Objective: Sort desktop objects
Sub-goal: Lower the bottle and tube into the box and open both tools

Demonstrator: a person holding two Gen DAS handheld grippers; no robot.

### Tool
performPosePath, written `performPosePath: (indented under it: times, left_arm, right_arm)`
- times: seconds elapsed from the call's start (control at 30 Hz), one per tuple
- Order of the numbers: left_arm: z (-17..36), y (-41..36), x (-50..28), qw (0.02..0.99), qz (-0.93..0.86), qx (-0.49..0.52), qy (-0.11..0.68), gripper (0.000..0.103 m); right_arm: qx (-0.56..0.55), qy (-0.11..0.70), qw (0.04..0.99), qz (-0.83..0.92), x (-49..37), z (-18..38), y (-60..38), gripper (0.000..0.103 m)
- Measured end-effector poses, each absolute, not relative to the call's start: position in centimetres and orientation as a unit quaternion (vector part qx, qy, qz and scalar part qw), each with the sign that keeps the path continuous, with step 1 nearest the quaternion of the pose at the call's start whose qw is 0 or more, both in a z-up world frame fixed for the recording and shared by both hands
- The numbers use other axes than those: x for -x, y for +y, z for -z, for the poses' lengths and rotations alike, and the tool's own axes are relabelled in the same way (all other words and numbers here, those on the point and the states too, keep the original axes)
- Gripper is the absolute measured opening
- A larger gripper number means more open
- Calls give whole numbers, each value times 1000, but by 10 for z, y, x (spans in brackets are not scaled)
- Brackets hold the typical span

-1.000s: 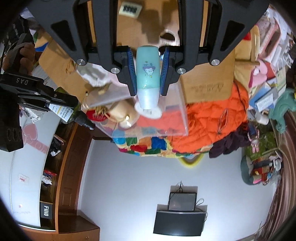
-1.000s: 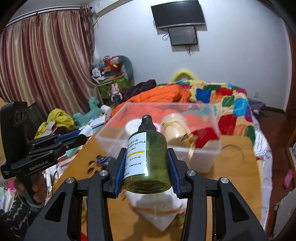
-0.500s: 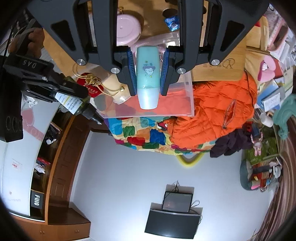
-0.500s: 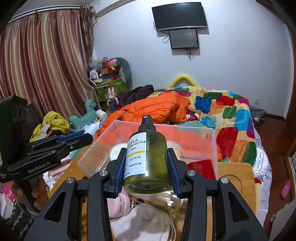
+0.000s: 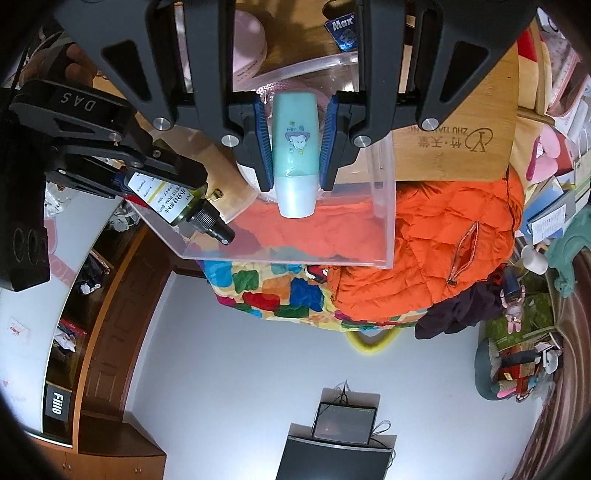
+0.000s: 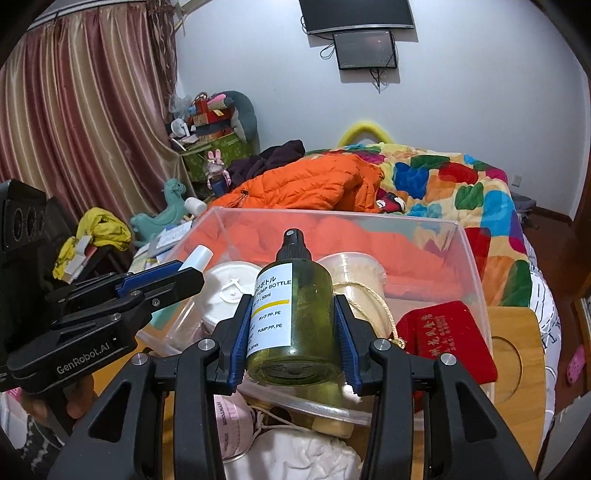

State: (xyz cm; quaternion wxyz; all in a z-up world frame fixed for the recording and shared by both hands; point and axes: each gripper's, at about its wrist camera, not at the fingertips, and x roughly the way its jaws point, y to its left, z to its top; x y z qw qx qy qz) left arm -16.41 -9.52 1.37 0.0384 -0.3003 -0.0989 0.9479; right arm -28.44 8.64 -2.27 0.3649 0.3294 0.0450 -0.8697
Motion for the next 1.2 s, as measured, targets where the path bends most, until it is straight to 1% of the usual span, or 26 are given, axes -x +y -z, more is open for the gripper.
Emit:
performPosePath:
  times: [0.17, 0.5, 0.57, 0.6, 0.87, 0.93, 1.0, 1.2]
  left_arm:
    - [-9, -95, 166, 32, -947, 305, -95, 24]
    - [-10, -92, 165, 36, -948, 304, -89, 24]
    - [-13, -90, 163, 39, -949, 302, -87, 24]
    - [-14, -89, 162, 38, -949, 300, -84, 25]
    - [-24, -84, 156, 41, -952, 295, -72, 25]
    - [-28, -82, 151, 40, -954, 290, -69, 32]
    - [-31, -81, 146, 36, -956, 283, -67, 37]
    - [-44, -77, 129, 38, -961, 268, -59, 38]
  right_arm:
    - [-338, 48, 366, 866, 288, 28, 79, 38]
    - [-336, 83, 348, 871, 281, 33, 76, 39]
    - [-340, 80, 347, 870, 282, 32, 79, 43]
    - [-342, 75, 350, 869, 282, 31, 80, 43]
    - [-343, 66, 349, 870, 275, 27, 88, 44]
    - [-343, 64, 349, 870, 272, 26, 89, 44]
    - [-343, 62, 349, 870, 269, 24, 90, 44]
    - [-334, 62, 353, 872, 256, 18, 96, 45]
